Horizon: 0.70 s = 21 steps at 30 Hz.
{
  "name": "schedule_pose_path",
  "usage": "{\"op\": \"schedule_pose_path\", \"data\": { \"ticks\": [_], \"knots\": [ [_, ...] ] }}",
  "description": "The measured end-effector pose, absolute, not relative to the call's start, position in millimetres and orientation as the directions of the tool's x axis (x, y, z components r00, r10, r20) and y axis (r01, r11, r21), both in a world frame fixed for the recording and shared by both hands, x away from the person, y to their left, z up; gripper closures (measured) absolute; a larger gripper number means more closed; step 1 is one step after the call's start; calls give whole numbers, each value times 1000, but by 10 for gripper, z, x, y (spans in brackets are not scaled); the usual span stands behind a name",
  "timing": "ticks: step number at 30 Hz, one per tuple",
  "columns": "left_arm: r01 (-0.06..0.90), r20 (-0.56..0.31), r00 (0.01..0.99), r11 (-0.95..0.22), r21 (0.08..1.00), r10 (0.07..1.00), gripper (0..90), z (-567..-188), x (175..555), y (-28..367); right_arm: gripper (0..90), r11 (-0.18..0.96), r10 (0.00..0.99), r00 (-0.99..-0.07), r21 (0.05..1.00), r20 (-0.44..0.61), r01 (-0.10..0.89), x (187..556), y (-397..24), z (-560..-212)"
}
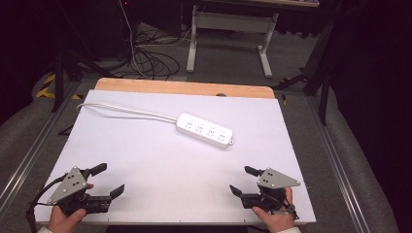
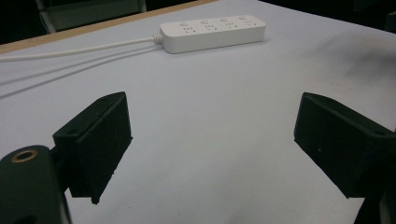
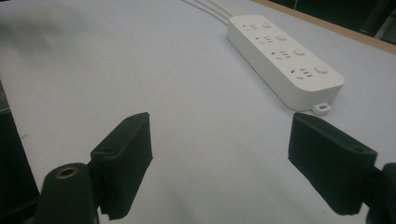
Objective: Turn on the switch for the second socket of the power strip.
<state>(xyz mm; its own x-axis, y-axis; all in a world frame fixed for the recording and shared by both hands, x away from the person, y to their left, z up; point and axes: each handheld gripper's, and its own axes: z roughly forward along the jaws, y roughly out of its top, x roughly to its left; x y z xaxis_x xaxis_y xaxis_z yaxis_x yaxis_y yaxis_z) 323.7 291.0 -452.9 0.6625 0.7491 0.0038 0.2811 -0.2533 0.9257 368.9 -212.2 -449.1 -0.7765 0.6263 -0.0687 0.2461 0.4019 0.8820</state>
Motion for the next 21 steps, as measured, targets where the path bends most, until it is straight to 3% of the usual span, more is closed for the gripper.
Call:
{"op": "schedule_pose_path", "data": {
  "ticks": [13,21],
  "knots": [
    [238,58,630,-263,935,774,117,-4516,3208,2903,256,412,632,-768,884,-102,222,3670,-2105,-4470],
    [278,7,612,-224,934,790,117,-4505,3213,2945,319,416,634,-766,883,-109,217,3666,-2094,-4453]
  ]
}}
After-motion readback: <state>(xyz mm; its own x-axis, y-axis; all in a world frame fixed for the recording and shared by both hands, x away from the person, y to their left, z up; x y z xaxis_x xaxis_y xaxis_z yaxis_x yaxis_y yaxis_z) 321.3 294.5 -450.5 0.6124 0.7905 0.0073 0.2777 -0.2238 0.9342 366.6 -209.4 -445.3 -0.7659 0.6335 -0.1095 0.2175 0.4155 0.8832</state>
